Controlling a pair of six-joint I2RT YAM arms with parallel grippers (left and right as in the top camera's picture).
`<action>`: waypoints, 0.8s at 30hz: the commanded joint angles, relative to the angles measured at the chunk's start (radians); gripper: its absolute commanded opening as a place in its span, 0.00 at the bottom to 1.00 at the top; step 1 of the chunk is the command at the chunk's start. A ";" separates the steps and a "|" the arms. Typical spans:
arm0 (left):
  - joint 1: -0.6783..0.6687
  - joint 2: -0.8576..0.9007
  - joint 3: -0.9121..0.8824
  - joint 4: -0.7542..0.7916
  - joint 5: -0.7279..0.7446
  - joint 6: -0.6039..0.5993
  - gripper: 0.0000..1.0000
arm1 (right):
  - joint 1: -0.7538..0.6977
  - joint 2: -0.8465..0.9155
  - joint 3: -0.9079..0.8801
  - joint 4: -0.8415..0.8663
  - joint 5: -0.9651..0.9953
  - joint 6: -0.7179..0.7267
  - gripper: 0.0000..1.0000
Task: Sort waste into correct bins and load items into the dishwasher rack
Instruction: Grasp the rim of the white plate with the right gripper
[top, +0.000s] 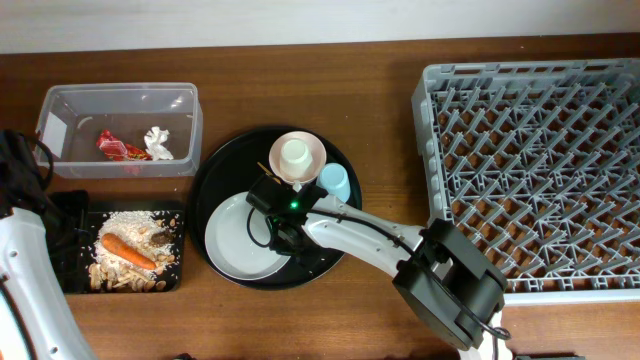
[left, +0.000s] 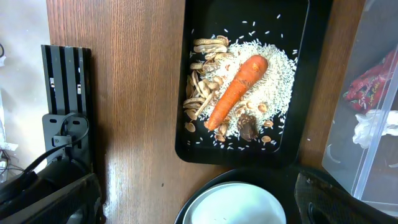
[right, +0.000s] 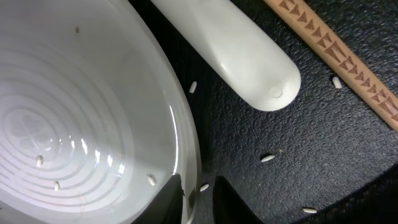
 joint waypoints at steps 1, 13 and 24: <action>0.004 -0.007 -0.003 0.001 -0.003 -0.016 0.99 | 0.005 0.013 0.016 -0.003 0.024 0.005 0.20; 0.004 -0.007 -0.003 0.001 -0.003 -0.016 0.99 | 0.006 0.013 0.014 -0.003 0.035 0.005 0.04; 0.004 -0.007 -0.003 0.001 -0.003 -0.016 0.99 | -0.010 -0.063 0.018 -0.027 0.039 -0.021 0.04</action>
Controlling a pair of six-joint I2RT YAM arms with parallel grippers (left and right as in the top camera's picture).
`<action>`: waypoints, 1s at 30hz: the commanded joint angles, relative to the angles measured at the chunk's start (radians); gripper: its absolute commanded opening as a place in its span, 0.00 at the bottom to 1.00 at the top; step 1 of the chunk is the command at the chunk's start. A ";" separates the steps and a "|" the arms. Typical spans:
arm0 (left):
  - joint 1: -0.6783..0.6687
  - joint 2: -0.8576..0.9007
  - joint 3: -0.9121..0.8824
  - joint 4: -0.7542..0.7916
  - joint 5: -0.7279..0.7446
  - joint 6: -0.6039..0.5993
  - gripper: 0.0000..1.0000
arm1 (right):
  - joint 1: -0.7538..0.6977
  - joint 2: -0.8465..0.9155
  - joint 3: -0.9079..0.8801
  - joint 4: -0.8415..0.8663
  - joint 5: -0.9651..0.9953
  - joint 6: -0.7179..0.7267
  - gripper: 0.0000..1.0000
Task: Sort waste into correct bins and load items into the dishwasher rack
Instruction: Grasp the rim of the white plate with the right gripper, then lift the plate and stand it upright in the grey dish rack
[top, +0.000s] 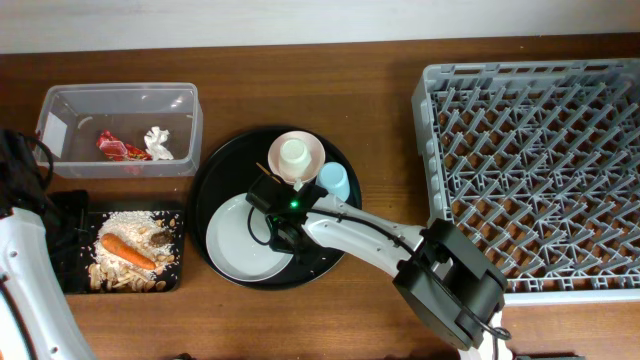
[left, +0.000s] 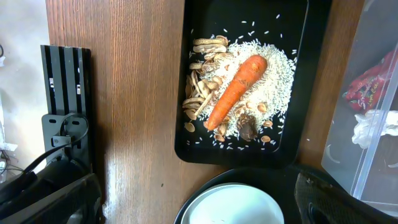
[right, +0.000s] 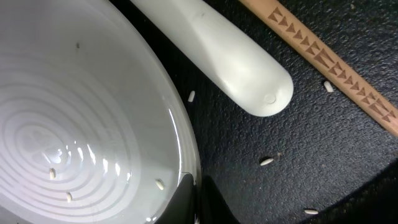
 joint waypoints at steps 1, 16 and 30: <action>0.004 -0.007 -0.003 0.000 -0.003 -0.016 0.99 | -0.015 -0.074 0.013 -0.026 0.016 -0.034 0.04; 0.004 -0.007 -0.003 0.000 -0.003 -0.016 0.99 | -0.140 -0.370 0.013 -0.061 0.038 -0.193 0.04; 0.004 -0.007 -0.003 0.000 -0.003 -0.016 0.99 | -0.904 -0.700 0.013 -0.181 0.064 -0.615 0.04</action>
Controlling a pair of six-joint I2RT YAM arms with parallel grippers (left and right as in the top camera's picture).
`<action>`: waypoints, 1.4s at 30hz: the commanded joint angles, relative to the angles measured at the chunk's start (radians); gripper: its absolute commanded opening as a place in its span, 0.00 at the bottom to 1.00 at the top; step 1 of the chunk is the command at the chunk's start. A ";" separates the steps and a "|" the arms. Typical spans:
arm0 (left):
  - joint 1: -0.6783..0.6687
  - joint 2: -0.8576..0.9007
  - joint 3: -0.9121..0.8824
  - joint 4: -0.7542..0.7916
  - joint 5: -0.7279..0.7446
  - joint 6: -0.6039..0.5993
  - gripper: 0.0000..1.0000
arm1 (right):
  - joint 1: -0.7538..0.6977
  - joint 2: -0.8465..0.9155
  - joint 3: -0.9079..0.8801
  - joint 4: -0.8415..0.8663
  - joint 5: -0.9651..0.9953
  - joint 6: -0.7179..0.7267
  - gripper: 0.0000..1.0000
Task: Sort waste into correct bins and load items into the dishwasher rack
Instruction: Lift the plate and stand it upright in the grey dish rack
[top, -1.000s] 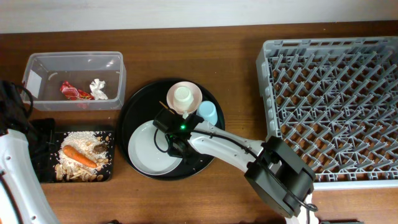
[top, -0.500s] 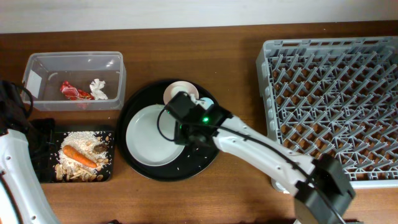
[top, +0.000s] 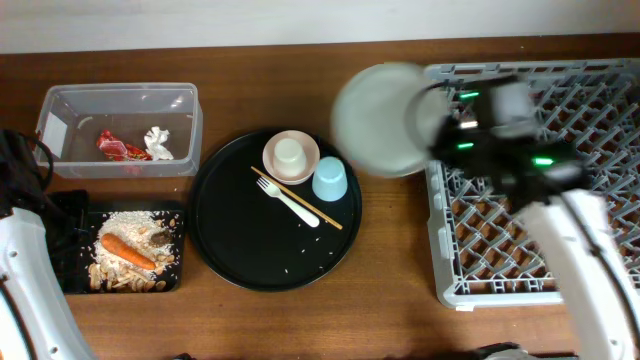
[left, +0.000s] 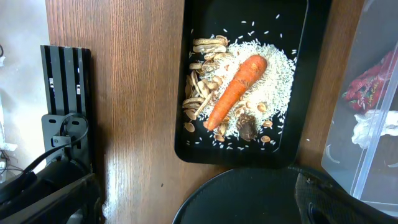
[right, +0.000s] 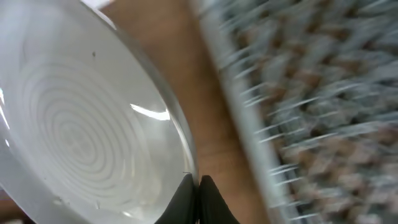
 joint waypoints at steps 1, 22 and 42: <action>0.004 -0.007 -0.003 -0.001 -0.003 -0.016 0.99 | -0.185 -0.013 0.013 0.006 0.024 -0.167 0.04; 0.004 -0.007 -0.003 -0.001 -0.003 -0.016 0.99 | -0.367 0.315 0.013 0.466 0.639 -0.548 0.04; 0.004 -0.007 -0.003 -0.001 -0.003 -0.016 0.99 | -0.211 0.378 0.013 0.528 0.708 -0.655 0.10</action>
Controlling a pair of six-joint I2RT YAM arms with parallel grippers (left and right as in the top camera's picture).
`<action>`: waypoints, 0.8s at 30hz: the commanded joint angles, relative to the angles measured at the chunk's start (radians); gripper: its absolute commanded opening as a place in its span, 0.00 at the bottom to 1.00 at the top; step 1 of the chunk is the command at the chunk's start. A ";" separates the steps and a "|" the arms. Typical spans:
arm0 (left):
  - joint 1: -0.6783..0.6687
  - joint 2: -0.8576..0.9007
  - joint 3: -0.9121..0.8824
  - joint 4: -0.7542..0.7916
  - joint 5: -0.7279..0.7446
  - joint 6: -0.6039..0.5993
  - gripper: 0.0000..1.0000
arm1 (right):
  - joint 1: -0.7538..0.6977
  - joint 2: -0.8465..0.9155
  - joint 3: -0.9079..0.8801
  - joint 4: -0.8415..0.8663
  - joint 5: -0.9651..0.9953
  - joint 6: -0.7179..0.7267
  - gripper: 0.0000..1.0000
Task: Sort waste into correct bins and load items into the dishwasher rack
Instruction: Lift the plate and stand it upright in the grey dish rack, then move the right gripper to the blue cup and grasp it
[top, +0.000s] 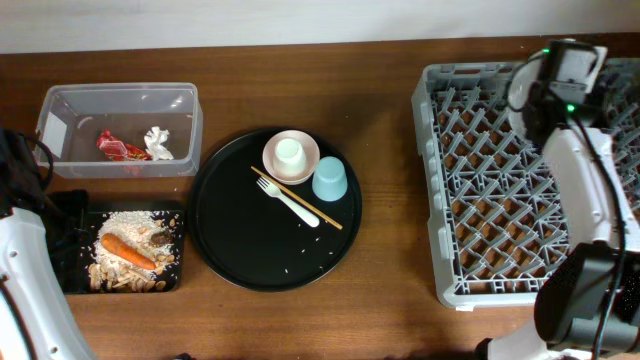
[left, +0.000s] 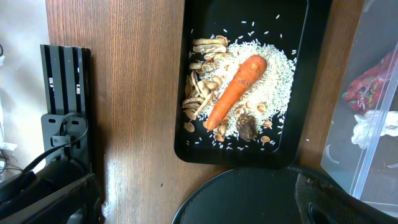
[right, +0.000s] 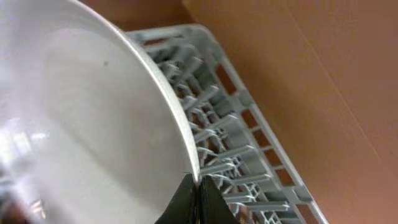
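A white plate stands on edge over the back of the grey dishwasher rack, showing in the overhead view as a thin white sliver. My right gripper is shut on its rim, with the rack's tines just behind. A round black tray holds a pink bowl with a white cup in it, a blue cup, a white fork and a wooden chopstick. My left gripper hangs open near the black food tray.
The food tray carries rice, a carrot and peanut shells. Behind it, a clear bin holds a red wrapper and crumpled paper. A black stand sits at the far left.
My right gripper has carried the plate from the rack's left edge to above the rack's back rows, and the plate now stands on edge. The left arm has not moved.
The plate lay on the round tray with my right gripper's fingers open around its rim. Then they were shut on the rim. Then the plate was off the tray, at the rack's left edge. Now it is on edge over the rack.
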 joint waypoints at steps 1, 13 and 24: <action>0.004 -0.007 -0.003 -0.001 -0.003 -0.013 0.99 | 0.067 0.005 0.013 -0.011 0.019 0.001 0.18; 0.004 -0.007 -0.003 -0.001 -0.003 -0.013 0.99 | 0.262 -0.047 0.146 -0.193 -0.051 0.168 0.99; 0.004 -0.007 -0.003 -0.001 -0.003 -0.013 0.99 | 0.536 -0.011 0.260 -0.486 -0.884 0.346 0.99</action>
